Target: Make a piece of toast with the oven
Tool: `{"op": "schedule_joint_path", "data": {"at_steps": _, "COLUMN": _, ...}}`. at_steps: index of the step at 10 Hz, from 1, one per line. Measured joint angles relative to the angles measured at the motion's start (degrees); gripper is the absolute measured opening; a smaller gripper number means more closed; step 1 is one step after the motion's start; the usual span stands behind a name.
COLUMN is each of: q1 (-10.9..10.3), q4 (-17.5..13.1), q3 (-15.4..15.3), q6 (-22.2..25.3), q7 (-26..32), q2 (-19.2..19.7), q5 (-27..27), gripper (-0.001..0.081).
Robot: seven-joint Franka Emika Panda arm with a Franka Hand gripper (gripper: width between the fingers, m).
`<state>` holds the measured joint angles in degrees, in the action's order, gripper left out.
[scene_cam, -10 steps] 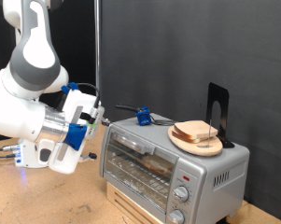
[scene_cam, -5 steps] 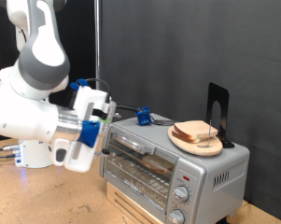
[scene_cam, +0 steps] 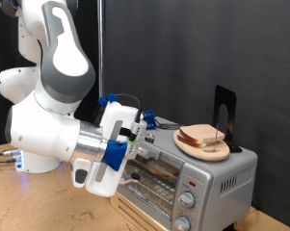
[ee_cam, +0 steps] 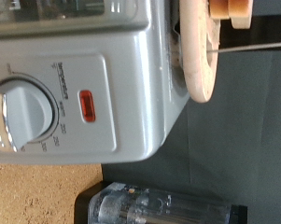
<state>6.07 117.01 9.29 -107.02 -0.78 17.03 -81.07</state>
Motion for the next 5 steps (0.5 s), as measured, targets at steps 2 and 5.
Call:
{"op": "schedule_joint_path", "data": {"at_steps": 2, "q1": 0.8, "q4": -1.73, "q3": 0.02, "q6": 6.41, "q7": 3.58, "q2": 0.84, "q5": 2.51, "gripper": 0.0809}}
{"op": "schedule_joint_path", "data": {"at_steps": 5, "q1": 0.66, "q4": -11.39, "q3": -0.36, "q6": 6.79, "q7": 6.29, "q2": 7.96, "q5": 4.39, "gripper": 0.0809}}
